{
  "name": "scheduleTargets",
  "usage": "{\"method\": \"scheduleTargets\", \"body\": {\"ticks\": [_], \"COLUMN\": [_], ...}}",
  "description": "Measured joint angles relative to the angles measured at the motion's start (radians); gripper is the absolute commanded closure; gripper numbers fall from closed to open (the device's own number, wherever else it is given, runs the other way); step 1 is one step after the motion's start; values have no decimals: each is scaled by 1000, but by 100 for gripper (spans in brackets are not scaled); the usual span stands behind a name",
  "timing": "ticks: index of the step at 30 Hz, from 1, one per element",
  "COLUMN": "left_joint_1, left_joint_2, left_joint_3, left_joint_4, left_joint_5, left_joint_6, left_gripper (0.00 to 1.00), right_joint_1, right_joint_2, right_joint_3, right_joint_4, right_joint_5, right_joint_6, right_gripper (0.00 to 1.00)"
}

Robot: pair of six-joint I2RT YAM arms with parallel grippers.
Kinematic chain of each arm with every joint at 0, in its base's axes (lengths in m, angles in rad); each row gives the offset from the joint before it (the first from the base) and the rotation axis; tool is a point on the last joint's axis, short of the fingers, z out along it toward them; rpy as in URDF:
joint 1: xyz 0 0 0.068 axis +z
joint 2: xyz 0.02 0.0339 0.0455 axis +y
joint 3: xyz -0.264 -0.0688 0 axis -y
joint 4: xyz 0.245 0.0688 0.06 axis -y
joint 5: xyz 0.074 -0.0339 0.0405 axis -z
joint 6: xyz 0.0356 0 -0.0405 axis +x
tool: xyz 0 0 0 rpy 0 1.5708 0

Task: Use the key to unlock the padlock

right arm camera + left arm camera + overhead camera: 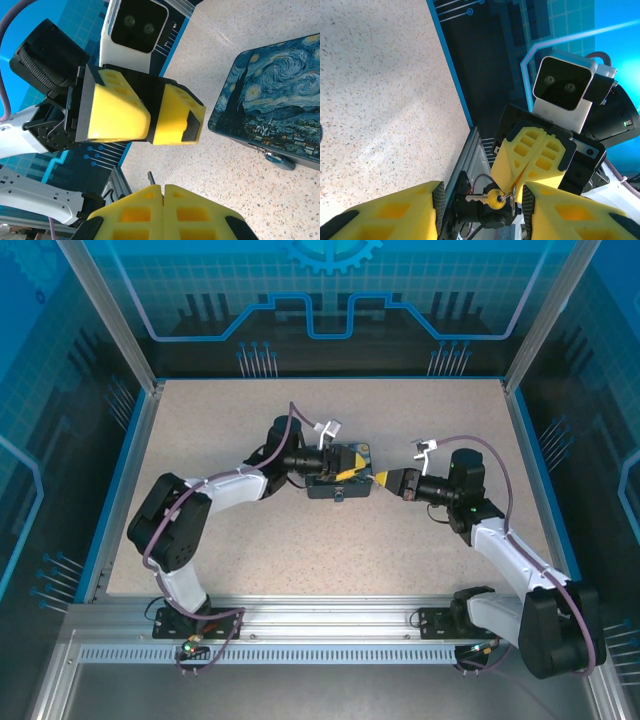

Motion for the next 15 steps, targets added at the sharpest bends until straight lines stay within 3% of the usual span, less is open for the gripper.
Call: {"method": "scheduleTargets", "body": {"ticks": [15], "left_joint_1": [-4], "left_joint_2": [-200], "left_joint_3": [-238], "left_joint_4": [23], "left_joint_5": [-273], "left_joint_6": [3], "left_gripper": [46], "right_joint_1": [-4], "right_joint_2": [-7], "right_joint_3": [-51], "right_joint_4": [39], "right_joint_5": [100], "right_joint_6": [172], "right_gripper": [100]}}
